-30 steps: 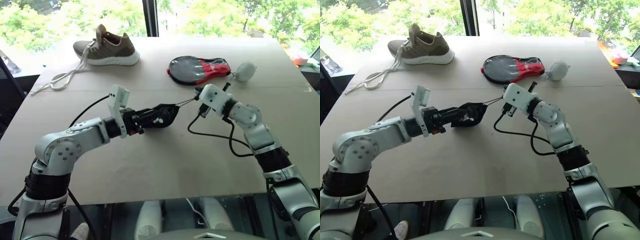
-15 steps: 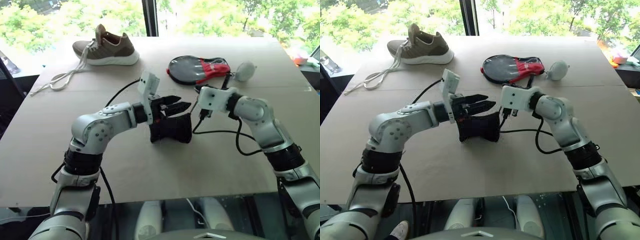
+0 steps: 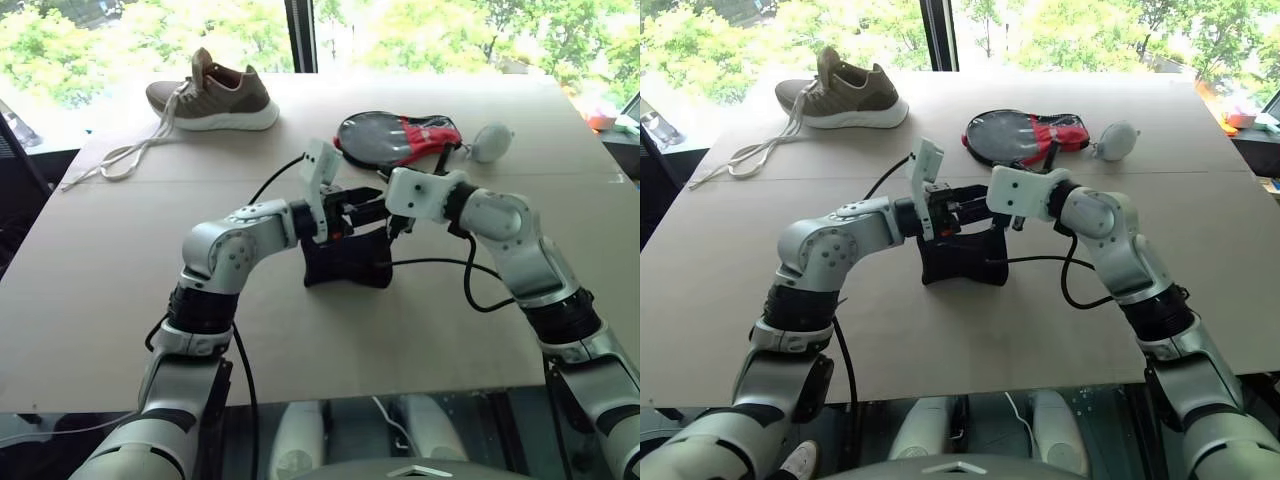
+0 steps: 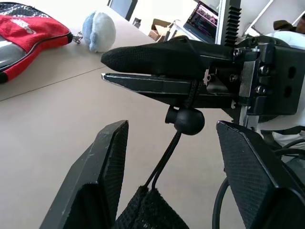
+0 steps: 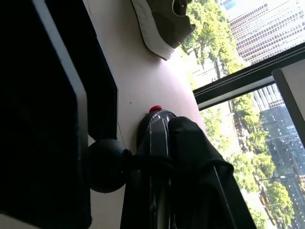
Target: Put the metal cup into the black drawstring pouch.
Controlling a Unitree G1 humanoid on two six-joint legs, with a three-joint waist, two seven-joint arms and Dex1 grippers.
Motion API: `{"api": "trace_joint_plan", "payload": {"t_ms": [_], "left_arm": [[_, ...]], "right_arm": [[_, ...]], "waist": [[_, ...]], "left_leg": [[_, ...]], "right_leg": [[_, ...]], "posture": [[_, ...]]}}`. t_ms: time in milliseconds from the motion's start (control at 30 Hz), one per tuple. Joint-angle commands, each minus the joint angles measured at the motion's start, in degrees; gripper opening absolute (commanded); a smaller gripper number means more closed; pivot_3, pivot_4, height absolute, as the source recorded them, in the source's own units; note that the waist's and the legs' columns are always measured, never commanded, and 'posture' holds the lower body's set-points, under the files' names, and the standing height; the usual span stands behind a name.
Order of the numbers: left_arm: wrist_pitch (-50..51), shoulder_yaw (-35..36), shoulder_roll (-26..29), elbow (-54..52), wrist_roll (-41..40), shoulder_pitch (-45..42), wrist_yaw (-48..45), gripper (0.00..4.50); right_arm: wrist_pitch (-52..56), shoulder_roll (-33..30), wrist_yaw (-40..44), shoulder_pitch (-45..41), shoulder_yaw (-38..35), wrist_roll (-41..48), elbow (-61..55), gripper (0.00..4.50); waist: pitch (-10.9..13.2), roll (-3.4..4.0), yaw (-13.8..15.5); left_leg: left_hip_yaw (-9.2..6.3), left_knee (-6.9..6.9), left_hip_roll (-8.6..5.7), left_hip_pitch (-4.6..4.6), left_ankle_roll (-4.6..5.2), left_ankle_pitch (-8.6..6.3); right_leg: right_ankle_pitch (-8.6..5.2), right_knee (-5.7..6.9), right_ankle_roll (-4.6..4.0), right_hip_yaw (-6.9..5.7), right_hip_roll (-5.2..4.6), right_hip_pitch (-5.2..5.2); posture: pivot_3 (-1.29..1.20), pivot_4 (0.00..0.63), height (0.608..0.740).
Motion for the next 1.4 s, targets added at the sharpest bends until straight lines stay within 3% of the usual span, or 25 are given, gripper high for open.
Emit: {"api": "trace_joint_plan", "payload": {"t_ms": [33,167,200,400,733,1033,1200,1300,1400], "left_arm": [[-0.8,1.8,-1.0,-0.5,0.4,-1.7,-1.2,2.22],[-0.3,2.5,-1.9,-0.4,0.8,-2.0,-1.5,0.37],[-0.2,2.6,-2.1,-0.5,1.0,-1.9,-1.6,0.11],[0.1,2.5,-2.6,-0.4,2.0,-1.7,-2.2,0.12],[5.1,-1.4,-0.3,0.1,5.7,2.5,-3.5,0.12],[7.7,-3.6,4.2,-0.8,9.2,5.9,-3.8,0.12],[7.3,-3.9,6.4,0.0,10.7,6.8,-3.8,0.12],[6.0,-2.9,5.1,0.0,10.5,6.3,-3.1,0.12],[-3.0,-2.1,1.8,-1.6,15.1,7.3,2.0,0.12]], "right_arm": [[0.2,-0.1,0.1,-1.0,-0.7,-0.1,-2.8,0.0],[0.4,-0.3,0.2,-0.6,-0.7,-0.2,-3.0,0.0],[0.4,-0.3,0.2,-0.5,-0.7,-0.1,-3.0,0.0],[1.0,-0.9,0.3,0.3,-1.5,0.4,-3.1,0.0],[21.4,4.1,-8.3,-5.4,-19.9,12.7,4.4,0.0],[26.0,1.8,-14.3,-7.1,-29.2,21.0,16.5,0.0],[22.5,-0.8,-16.0,-6.0,-28.0,22.0,22.3,0.0],[21.1,-1.1,-11.2,-2.8,-23.2,22.1,21.3,0.0],[19.9,-1.2,-6.0,2.2,-17.6,22.5,16.8,0.0]], "waist": [[0.0,0.0,0.0],[0.0,0.0,0.0],[0.0,0.0,0.0],[0.0,0.0,0.0],[0.0,0.01,0.0],[0.0,0.03,-0.1],[0.0,0.04,-0.2],[0.0,0.04,-0.1],[0.0,0.07,0.0]], "left_leg": [[0.0,0.0,0.0,0.0,0.0,0.0],[0.0,0.01,0.0,-0.01,0.0,0.0],[0.0,0.01,0.0,0.0,0.0,0.0],[0.0,0.02,0.0,-0.01,0.0,0.0],[0.01,0.03,0.01,0.0,0.0,0.0],[0.04,0.0,0.01,0.0,0.01,-0.01],[0.04,-0.01,0.02,0.02,0.01,0.0],[0.04,-0.01,0.01,0.0,0.02,-0.01],[0.05,-0.02,0.01,0.01,0.03,-0.02]], "right_leg": [[0.0,0.0,0.0,0.0,0.0,0.0],[0.0,0.0,0.0,0.0,0.0,0.0],[0.0,0.0,0.0,0.0,0.0,0.0],[0.0,0.0,0.0,0.0,0.0,0.0],[0.0,0.03,0.0,0.0,0.0,0.01],[0.0,0.03,0.0,0.05,0.0,0.0],[0.0,0.03,0.0,0.06,0.01,0.0],[0.0,0.01,0.0,0.06,0.0,0.0],[0.0,-0.02,0.0,0.07,0.0,0.0]], "posture": [[0.0,0.15,0.74],[0.0,0.15,0.74],[0.0,0.15,0.74],[0.0,0.15,0.74],[0.0,0.15,0.74],[0.0,0.15,0.74],[0.0,0.15,0.74],[0.0,0.15,0.74],[0.0,0.15,0.74]]}}
